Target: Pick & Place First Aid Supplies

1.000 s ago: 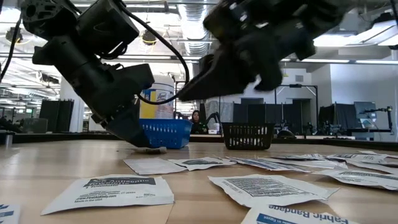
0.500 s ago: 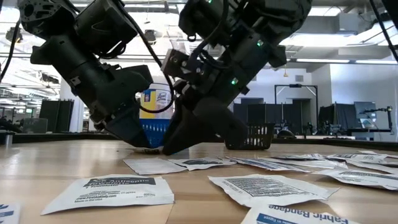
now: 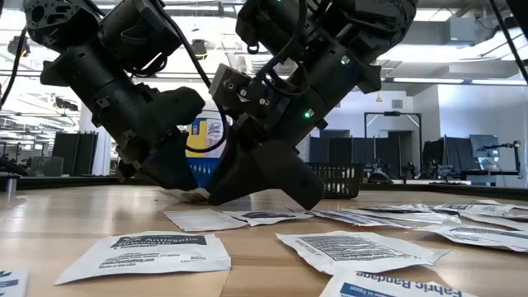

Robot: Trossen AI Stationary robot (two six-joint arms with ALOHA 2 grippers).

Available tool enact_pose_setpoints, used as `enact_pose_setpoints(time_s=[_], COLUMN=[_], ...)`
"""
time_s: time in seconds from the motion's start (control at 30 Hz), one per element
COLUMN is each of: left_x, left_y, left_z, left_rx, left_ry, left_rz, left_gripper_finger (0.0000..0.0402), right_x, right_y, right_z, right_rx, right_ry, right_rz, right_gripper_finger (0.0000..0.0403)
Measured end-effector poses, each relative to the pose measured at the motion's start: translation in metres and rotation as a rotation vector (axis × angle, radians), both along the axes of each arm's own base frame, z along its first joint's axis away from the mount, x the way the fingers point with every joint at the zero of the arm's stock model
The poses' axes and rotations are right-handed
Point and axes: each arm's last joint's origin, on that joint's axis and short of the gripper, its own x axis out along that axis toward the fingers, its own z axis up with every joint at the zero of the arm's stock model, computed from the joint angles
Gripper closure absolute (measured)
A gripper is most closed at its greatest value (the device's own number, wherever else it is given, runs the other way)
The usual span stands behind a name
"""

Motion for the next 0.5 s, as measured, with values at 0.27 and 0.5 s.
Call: enact_pose_setpoints(time_s=[0.27, 0.5], left_x=[0.0004, 0.0008], left_y=[-0.0001, -0.0002], left_z=[0.0005, 0.0009], left_rx=[-0.006, -0.005], left_ry=[-0.008, -0.012], left_rz=[0.003, 0.002], left_gripper_finger=[0.0396, 0.0393], right_x=[0.0004, 0.0005], right_y=[-0.0001, -0.0002], right_z=[-0.0002, -0.0001], right_rx=[0.001, 0.007], right_ry=[-0.006, -0.008], right_rz=[-0.001, -0.007], right_gripper_finger=[0.0365, 0.0393])
